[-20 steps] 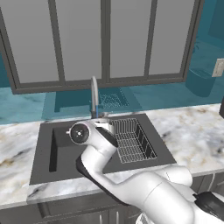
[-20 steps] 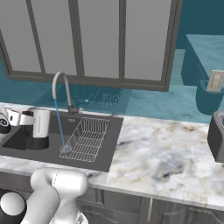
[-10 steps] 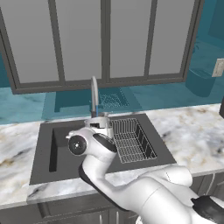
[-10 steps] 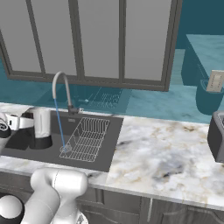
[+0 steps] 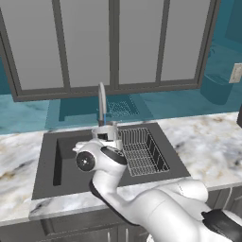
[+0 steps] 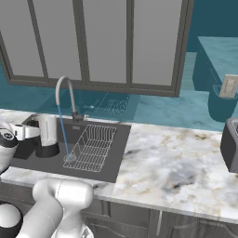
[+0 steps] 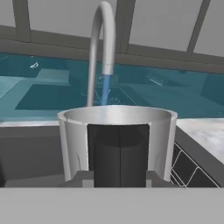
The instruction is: Turn on the sink faucet and place the jug under the water for a few seconds to fill it up.
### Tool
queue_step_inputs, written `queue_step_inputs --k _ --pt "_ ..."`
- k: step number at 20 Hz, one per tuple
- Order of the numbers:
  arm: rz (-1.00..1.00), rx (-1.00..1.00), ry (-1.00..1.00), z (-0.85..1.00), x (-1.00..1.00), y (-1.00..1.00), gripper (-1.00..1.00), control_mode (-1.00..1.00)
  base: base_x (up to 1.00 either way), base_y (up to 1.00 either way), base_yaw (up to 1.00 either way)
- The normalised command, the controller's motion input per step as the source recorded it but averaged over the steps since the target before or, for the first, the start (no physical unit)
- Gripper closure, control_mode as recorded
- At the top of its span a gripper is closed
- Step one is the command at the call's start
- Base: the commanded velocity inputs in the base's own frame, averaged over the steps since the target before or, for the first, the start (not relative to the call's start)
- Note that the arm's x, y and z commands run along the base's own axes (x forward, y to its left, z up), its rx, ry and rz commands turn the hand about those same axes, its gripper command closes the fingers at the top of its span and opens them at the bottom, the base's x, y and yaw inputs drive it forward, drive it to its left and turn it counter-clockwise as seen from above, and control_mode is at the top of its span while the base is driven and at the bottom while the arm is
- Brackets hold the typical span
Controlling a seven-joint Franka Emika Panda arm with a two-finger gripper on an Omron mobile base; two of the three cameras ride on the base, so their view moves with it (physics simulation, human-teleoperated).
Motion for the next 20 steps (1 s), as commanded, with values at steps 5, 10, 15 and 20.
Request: queue_step_inputs --k 5,10,15,20 --pt "0.0 0.0 -0.01 -0.07 0.2 0.0 1.0 -1.0 0.0 0.0 0.0" --pt "0.0 0.0 -0.01 -0.07 0.21 0.0 1.0 -1.0 0.0 0.0 0.0" --pt "0.0 -0.01 -0.01 -0.08 0.21 0.0 1.0 -1.0 0.0 0.0 0.0" --pt "0.0 -0.02 -0.01 -0.07 0.2 0.0 1.0 -1.0 0.0 0.0 0.0"
